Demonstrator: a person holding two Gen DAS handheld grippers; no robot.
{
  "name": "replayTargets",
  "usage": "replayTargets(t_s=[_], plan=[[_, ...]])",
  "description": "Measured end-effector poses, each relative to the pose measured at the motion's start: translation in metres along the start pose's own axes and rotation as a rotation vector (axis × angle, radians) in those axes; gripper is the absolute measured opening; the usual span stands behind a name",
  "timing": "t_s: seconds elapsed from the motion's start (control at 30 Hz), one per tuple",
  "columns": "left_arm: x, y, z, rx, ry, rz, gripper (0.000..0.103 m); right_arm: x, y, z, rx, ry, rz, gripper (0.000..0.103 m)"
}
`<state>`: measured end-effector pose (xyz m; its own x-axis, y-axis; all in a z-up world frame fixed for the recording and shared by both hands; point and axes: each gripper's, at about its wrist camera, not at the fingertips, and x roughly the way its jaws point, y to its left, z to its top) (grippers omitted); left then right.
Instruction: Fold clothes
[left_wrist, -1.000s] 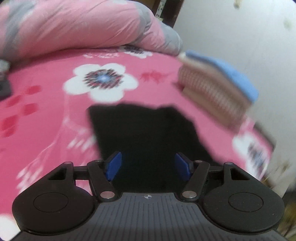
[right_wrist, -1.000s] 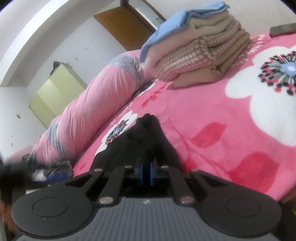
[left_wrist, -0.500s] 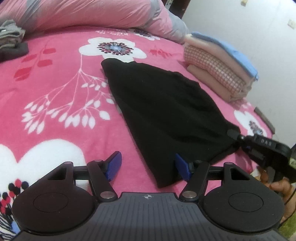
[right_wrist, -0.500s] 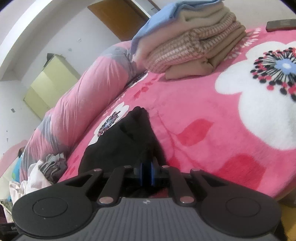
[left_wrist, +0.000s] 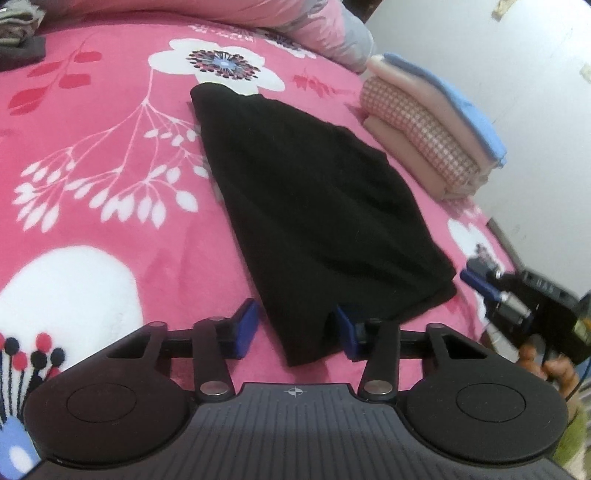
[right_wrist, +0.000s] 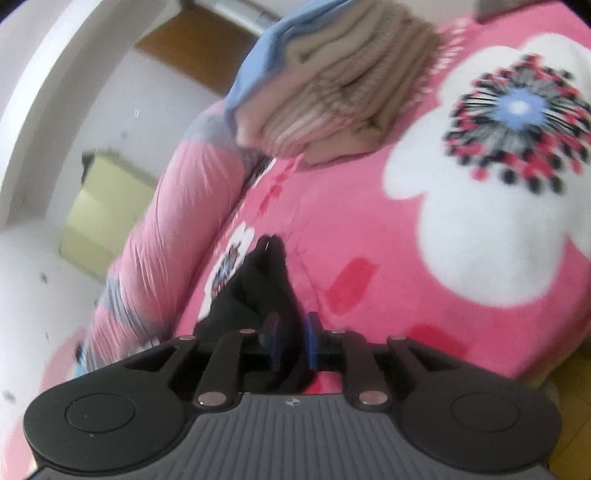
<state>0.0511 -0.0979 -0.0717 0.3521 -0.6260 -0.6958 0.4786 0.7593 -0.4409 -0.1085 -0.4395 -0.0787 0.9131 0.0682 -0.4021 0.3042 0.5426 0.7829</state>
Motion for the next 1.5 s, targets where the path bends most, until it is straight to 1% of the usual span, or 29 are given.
replayTargets(t_s=[0.1,0.13,0.17,0.2,0.23,0.27,0.37,0.47,0.5,0.57,0.63,0.67,0.7,0.73,0.77,0.8,0.83,0.87,0.9,0.97,1.07,1.13,1.23,1.27,1.3,1.33,1.37,1.43,1.5], plan=[[0.002,-0.004,-0.003,0.026,-0.003,0.035,0.026,0.013,0.011,0.001,-0.08,0.045,-0.017,0.023],[0.003,-0.004,-0.004,0.033,-0.006,0.046,0.018,0.017,0.015,0.001,-0.112,0.058,-0.028,0.023],[0.003,-0.004,-0.004,0.035,-0.009,0.052,0.015,0.02,0.018,0.0,-0.146,0.069,-0.04,0.019],[0.003,-0.003,-0.004,0.027,-0.012,0.047,0.012,0.021,0.024,-0.002,-0.19,0.066,-0.057,0.009],[0.002,-0.001,-0.004,0.018,-0.015,0.04,0.008,0.022,0.029,-0.004,-0.232,0.062,-0.071,0.004],[0.001,0.0,-0.004,0.008,-0.018,0.03,0.006,0.018,0.033,-0.005,-0.254,0.051,-0.074,0.003],[-0.003,0.003,-0.002,-0.003,-0.017,0.015,0.004,0.006,0.044,-0.009,-0.312,0.024,-0.08,0.002],[-0.005,0.004,-0.003,0.011,-0.01,0.011,0.004,0.001,0.046,-0.014,-0.328,0.029,-0.092,0.002],[-0.004,0.005,-0.004,0.009,-0.004,0.01,0.004,0.004,0.042,-0.016,-0.325,0.042,-0.113,0.002],[0.0,0.008,-0.004,-0.01,0.01,-0.002,0.004,0.01,0.032,-0.018,-0.302,0.065,-0.136,0.002],[-0.001,0.01,-0.003,-0.009,0.016,-0.018,0.006,0.008,0.026,-0.016,-0.26,0.071,-0.118,0.002],[-0.001,0.011,-0.003,-0.019,0.02,-0.029,0.007,0.007,0.024,-0.014,-0.242,0.073,-0.11,0.004],[-0.002,0.015,-0.002,-0.044,0.024,-0.043,0.008,0.004,0.024,-0.011,-0.224,0.073,-0.1,0.004],[-0.002,0.019,-0.002,-0.081,0.029,-0.064,0.011,0.001,0.022,-0.007,-0.205,0.076,-0.083,0.005],[-0.002,0.024,-0.003,-0.116,0.033,-0.083,0.013,0.001,0.021,-0.003,-0.184,0.083,-0.07,0.008],[-0.001,0.028,-0.003,-0.15,0.037,-0.102,0.014,0.0,0.019,0.0,-0.162,0.09,-0.056,0.017],[0.0,0.032,-0.004,-0.182,0.039,-0.117,0.014,0.0,0.016,0.003,-0.142,0.102,-0.045,0.023],[0.001,0.035,-0.004,-0.206,0.039,-0.13,0.014,0.002,0.015,0.006,-0.136,0.112,-0.048,0.031],[0.002,0.037,-0.005,-0.222,0.037,-0.142,0.015,0.004,0.016,0.007,-0.145,0.12,-0.054,0.031],[0.001,0.039,-0.007,-0.252,0.029,-0.171,0.023,0.008,0.017,0.008,-0.154,0.152,-0.047,0.033],[0.0,0.042,-0.009,-0.277,0.025,-0.199,0.025,0.014,0.018,0.006,-0.16,0.188,-0.032,0.035],[0.001,0.042,-0.01,-0.278,0.019,-0.2,0.025,0.018,0.018,0.004,-0.166,0.203,-0.028,0.035],[0.003,0.037,-0.009,-0.257,0.008,-0.176,0.025,0.023,0.019,0.001,-0.174,0.226,-0.021,0.034],[0.002,0.033,-0.009,-0.235,-0.004,-0.153,0.018,0.025,0.019,0.0,-0.177,0.233,-0.018,0.028],[0.002,0.028,-0.008,-0.211,-0.019,-0.122,0.01,0.026,0.019,-0.001,-0.18,0.24,-0.016,0.017],[0.001,0.022,-0.009,-0.189,-0.038,-0.091,0.005,0.026,0.021,-0.002,-0.188,0.234,-0.008,0.016],[-0.001,0.018,-0.009,-0.17,-0.057,-0.069,0.004,0.025,0.023,-0.003,-0.196,0.228,-0.001,0.015],[-0.009,0.013,-0.011,-0.156,-0.093,-0.065,0.003,0.018,0.03,-0.003,-0.221,0.2,0.004,0.014],[-0.023,0.012,-0.012,-0.163,-0.118,-0.078,0.003,0.009,0.038,-0.003,-0.244,0.174,0.012,0.014]])
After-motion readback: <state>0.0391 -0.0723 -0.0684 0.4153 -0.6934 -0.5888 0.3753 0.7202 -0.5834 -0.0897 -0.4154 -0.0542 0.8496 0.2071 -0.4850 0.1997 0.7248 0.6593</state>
